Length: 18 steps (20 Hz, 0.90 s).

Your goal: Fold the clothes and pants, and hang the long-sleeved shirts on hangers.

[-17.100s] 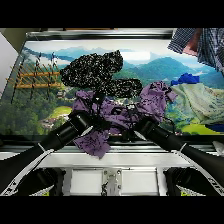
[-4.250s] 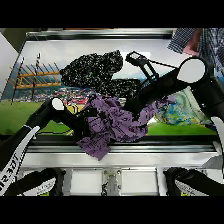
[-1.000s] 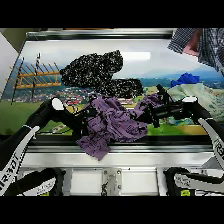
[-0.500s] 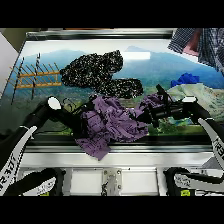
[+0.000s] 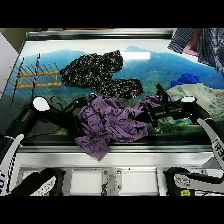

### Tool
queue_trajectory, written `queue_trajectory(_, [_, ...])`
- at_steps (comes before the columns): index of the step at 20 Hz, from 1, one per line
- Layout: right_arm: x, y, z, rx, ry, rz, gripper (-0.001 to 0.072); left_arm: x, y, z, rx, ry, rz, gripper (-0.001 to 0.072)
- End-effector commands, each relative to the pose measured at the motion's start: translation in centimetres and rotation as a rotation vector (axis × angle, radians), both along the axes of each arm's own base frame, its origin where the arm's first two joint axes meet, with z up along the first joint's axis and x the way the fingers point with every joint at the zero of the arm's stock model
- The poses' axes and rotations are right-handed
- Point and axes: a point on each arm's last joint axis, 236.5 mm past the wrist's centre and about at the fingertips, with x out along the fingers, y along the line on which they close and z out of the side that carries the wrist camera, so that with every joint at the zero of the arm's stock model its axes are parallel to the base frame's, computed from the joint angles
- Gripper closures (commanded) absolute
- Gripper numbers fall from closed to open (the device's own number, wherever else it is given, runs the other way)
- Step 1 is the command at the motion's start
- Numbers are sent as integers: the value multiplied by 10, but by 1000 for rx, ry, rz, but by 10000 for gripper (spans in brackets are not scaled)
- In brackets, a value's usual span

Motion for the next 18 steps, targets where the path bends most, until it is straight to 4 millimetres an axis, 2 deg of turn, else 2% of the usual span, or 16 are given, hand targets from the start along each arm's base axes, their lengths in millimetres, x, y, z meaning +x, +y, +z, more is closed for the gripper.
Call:
queue_trajectory(1, [1, -1, -2, -9, 10, -7, 696, -1, 4, 0, 23, 11, 23, 262])
queue_trajectory(6, [4, 1, 3, 13, 8, -21, 697, -9, -13, -26, 52, 109, -3, 262])
queue_trajectory(9, [8, 2, 8, 37, 6, -37, 698, -7, -9, -38, 69, 168, 49, 262])
queue_trajectory(13, [20, 5, 20, 85, 0, -85, 699, 0, -1, -36, 65, 161, 95, 262])
queue_trajectory(18, [26, 6, 27, 119, -3, -112, 699, 14, 13, -21, 46, 100, 165, 262])
